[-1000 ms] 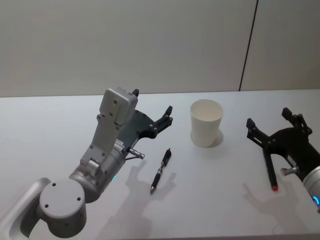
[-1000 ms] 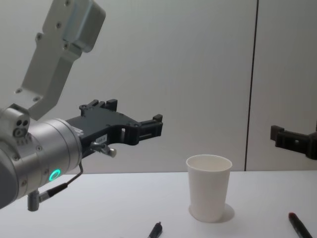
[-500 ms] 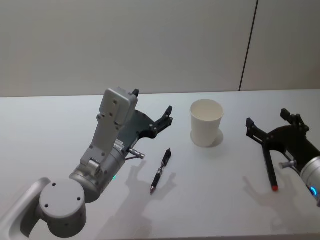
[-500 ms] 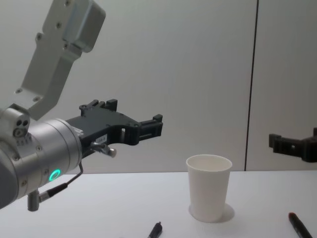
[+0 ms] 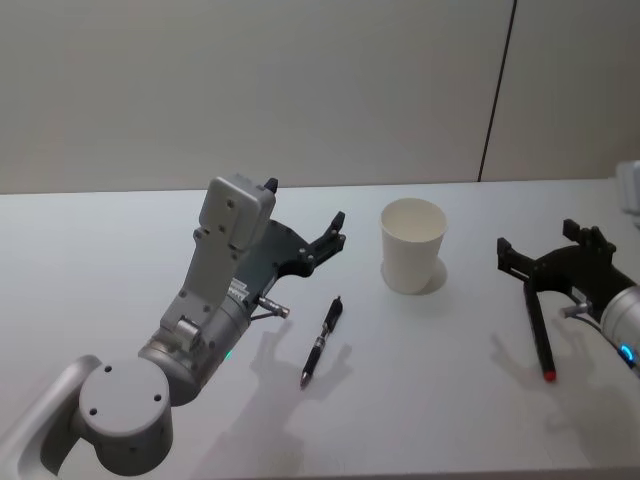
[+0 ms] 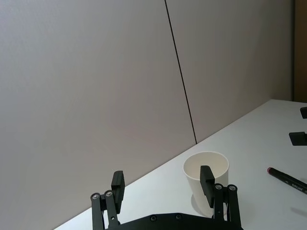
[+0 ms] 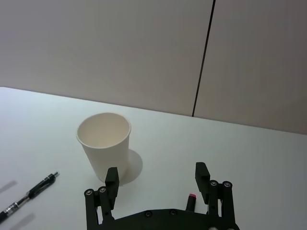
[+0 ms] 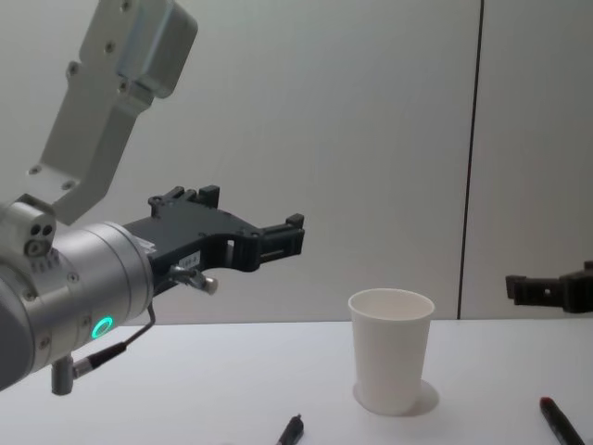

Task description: Place the pen into the pen holder.

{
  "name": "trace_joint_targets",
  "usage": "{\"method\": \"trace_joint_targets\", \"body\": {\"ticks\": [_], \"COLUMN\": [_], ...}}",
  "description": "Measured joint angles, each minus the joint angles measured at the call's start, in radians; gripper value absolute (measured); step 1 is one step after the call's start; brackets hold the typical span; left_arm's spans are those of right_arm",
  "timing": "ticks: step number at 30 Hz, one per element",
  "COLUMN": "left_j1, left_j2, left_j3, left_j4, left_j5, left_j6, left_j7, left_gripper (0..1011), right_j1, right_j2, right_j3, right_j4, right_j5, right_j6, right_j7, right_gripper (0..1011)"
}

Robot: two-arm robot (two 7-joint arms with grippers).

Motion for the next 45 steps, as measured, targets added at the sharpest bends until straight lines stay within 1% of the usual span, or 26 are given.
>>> {"method": "trace_joint_targets", "body": {"ticks": [1,5,6,9,11,13,16,20,21,25,32,37,45], "left_j1": [0.0,0.0,0.0,0.0,0.0,0.0,0.0,0.0,0.0,0.0,0.0,0.0,0.0], "left_j2": [0.0,0.0,0.0,0.0,0.0,0.0,0.0,0.0,0.0,0.0,0.0,0.0,0.0], "left_j3": [0.0,0.0,0.0,0.0,0.0,0.0,0.0,0.0,0.0,0.0,0.0,0.0,0.0], "left_j4": [0.0,0.0,0.0,0.0,0.0,0.0,0.0,0.0,0.0,0.0,0.0,0.0,0.0], "left_j5": [0.0,0.0,0.0,0.0,0.0,0.0,0.0,0.0,0.0,0.0,0.0,0.0,0.0], "left_j6": [0.0,0.0,0.0,0.0,0.0,0.0,0.0,0.0,0.0,0.0,0.0,0.0,0.0], "left_j7": [0.0,0.0,0.0,0.0,0.0,0.0,0.0,0.0,0.0,0.0,0.0,0.0,0.0], "left_gripper": [1003,1003,1003,1003,1003,1003,1003,1003,1003,1003,1003,1003,1003], "right_j1": [0.011,0.04,0.05,0.066,0.08,0.091,0.114,0.14,0.14,0.166,0.2,0.227,0.263], "right_j2": [-0.002,-0.01,-0.013,-0.018,-0.023,-0.027,-0.037,-0.05,-0.05,-0.065,-0.085,-0.101,-0.119], "right_j3": [0.001,0.004,0.005,0.006,0.009,0.01,0.014,0.019,0.019,0.022,0.022,0.02,0.017], "right_j4": [0.007,0.027,0.034,0.045,0.057,0.066,0.089,0.122,0.122,0.162,0.223,0.273,0.34], "right_j5": [-0.003,-0.007,-0.008,-0.008,-0.008,-0.007,0.002,0.013,0.013,0.02,0.023,0.02,0.012], "right_j6": [0.025,0.082,0.104,0.137,0.172,0.193,0.243,0.293,0.293,0.33,0.367,0.385,0.399], "right_j7": [0.002,0.003,0.003,0.002,-0.004,-0.009,-0.025,-0.047,-0.047,-0.067,-0.095,-0.112,-0.126], "right_gripper": [1002,1002,1001,1002,1002,1002,1002,1002,1002,1002,1002,1002,1002]}}
